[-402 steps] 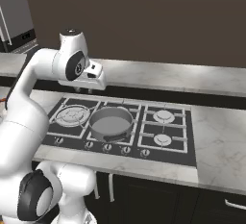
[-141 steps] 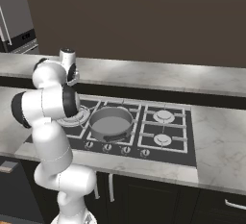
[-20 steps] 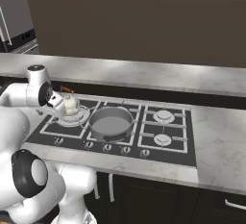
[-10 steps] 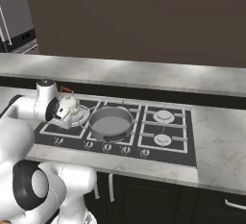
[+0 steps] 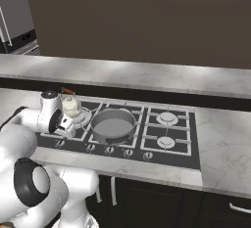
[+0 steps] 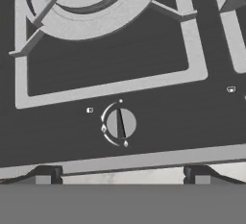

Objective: Pick the kettle from the counter and place it on a stove burner. Then turn the burner on.

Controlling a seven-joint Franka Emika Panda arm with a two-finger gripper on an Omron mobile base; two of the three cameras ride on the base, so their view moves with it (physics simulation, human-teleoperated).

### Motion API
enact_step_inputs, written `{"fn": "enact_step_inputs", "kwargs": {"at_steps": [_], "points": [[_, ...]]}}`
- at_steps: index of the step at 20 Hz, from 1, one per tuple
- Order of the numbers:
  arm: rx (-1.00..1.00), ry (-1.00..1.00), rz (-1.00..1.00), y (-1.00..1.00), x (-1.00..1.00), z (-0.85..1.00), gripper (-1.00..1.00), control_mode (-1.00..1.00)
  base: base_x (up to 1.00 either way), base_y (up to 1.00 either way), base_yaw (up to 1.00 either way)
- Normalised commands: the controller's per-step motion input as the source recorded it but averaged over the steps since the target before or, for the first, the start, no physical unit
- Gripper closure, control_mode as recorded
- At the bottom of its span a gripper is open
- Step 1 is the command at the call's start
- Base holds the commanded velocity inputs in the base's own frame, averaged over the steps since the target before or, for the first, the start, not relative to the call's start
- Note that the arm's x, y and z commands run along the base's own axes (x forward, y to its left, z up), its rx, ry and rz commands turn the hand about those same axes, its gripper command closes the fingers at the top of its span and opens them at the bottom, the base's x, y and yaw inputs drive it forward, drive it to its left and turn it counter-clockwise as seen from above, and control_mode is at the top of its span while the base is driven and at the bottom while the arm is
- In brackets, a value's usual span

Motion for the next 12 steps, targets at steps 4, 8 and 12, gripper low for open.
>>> {"fn": "enact_step_inputs", "kwargs": {"at_steps": [4,8,12], "points": [[-0.02,0.03,0.0,0.08,0.25,-0.28,-1.0,-1.0,0.0,0.0,0.0],[-0.02,0.04,0.0,0.11,0.21,-0.22,-1.0,-1.0,0.0,0.0,0.0],[-0.01,0.03,0.0,0.07,0.17,-0.2,-1.0,-1.0,0.0,0.0,0.0]]}}
